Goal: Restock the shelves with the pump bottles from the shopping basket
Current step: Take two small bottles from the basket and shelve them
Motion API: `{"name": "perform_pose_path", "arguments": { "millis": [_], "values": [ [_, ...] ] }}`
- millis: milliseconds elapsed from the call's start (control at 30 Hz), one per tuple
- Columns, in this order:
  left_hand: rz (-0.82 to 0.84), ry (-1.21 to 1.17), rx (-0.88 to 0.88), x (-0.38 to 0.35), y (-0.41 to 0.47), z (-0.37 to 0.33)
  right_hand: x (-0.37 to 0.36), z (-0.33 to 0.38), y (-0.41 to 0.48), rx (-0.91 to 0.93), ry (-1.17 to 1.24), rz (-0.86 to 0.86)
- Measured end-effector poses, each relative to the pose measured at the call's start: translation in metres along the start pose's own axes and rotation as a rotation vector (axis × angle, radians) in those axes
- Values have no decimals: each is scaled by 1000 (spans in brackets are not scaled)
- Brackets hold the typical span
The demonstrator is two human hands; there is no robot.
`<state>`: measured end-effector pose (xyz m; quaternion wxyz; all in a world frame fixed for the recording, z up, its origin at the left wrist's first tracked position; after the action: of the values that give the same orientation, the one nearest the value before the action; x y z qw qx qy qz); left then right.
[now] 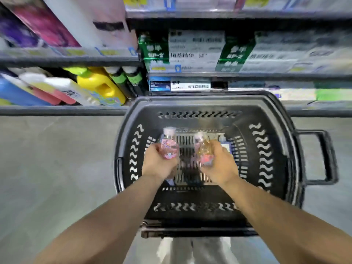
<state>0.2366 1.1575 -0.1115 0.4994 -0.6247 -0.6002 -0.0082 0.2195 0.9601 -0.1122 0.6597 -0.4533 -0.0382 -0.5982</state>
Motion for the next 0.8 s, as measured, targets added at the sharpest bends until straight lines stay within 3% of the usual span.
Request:
{"name": "perform_pose_path", "arguments": {
  "millis": [200,400,567,800],
  "values": [
    [-78,-117,-159,79,-115,-59,65,72,-110,25,563,-159],
    [-216,-263,-239,150,-232,-72,104,122,-212,135,705,-262],
    [-318,-350,-303,211,-319,-86,142,184,-298,116,1143,-118],
    [-543,-405,-455,343,-404,-132,189,312,-391,200,1380,156]
  ]
}}
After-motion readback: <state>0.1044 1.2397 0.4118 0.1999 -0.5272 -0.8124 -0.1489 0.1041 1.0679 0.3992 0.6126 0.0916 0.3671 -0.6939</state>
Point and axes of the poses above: each hand's wrist, its own y-axis towards the middle knuckle, its own x-axis out of the back of the hand, z = x × y, the point moved 2 cm from there along y, towards the middle knuckle, and after that the axes turned 12 degrees about y, right-handed, at the moved point
